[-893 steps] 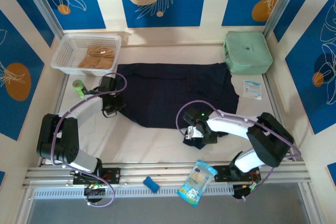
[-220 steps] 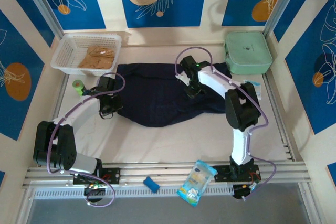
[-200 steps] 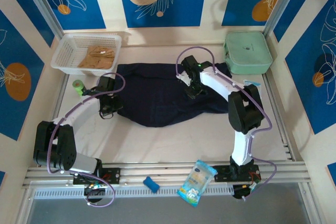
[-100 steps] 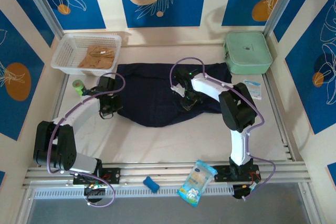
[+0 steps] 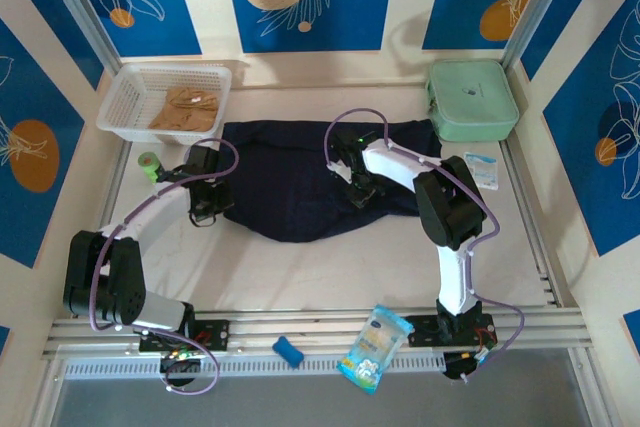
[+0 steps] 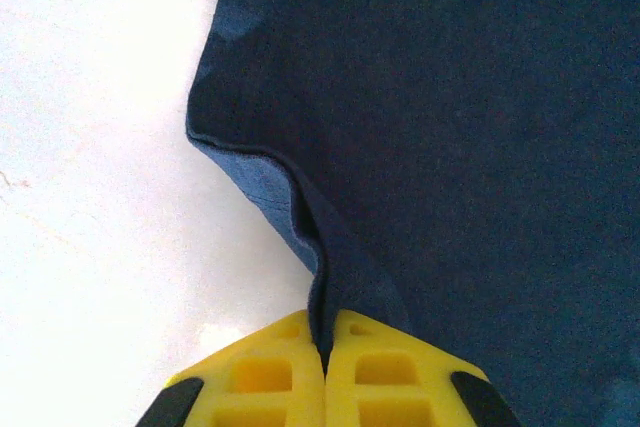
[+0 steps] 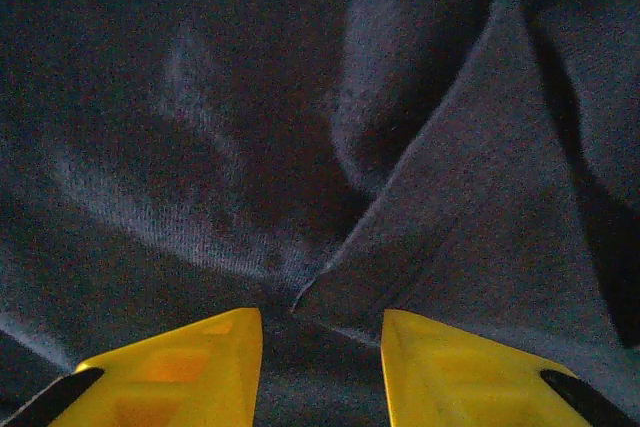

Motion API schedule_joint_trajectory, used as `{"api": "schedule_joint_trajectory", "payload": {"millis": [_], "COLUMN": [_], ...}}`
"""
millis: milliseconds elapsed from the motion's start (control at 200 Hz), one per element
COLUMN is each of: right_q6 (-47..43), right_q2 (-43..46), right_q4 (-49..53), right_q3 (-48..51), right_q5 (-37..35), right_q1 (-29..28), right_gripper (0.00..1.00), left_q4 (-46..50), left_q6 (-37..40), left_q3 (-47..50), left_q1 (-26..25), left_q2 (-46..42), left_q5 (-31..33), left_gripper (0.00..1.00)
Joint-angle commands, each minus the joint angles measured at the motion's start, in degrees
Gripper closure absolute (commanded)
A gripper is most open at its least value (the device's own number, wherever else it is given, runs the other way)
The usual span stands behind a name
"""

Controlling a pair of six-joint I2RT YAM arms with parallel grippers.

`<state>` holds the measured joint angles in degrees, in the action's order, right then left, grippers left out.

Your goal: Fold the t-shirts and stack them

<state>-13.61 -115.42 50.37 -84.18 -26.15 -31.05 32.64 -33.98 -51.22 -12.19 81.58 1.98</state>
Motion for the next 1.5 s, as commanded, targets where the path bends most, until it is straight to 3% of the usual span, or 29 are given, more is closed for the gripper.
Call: {"api": "schedule_joint_trajectory", "payload": {"millis": [0, 445, 956, 1496], "right_q6": [0.8, 2.1, 2.7, 3.4], "right_q2": [-0.8, -3.0, 0.6, -0.5], "right_q4": [0.9, 0.1, -1.1, 0.2], "right_q3": [-1.7, -0.3, -0.9, -3.4], "right_q5": [-0.5, 1.8, -0.7, 1.4], "right_q1": [0.2, 0.5, 3.2, 3.6], "right_gripper": [0.63, 0.66, 0.86, 0.77], "left_q4": [1.5, 1.5, 1.7, 2.0], "left_q6": [0.4, 0.6, 0.5, 0.4], "left_q3": [-0.4, 0.0, 0.2, 0.8], "left_q1": [-0.2, -0.3, -0.3, -0.2], "left_q2": [0.2, 0.1, -0.5, -1.6], "left_q5": [0.3, 0.4, 0.4, 0.5], "left_gripper": [1.00, 1.00, 1.00, 1.00]}}
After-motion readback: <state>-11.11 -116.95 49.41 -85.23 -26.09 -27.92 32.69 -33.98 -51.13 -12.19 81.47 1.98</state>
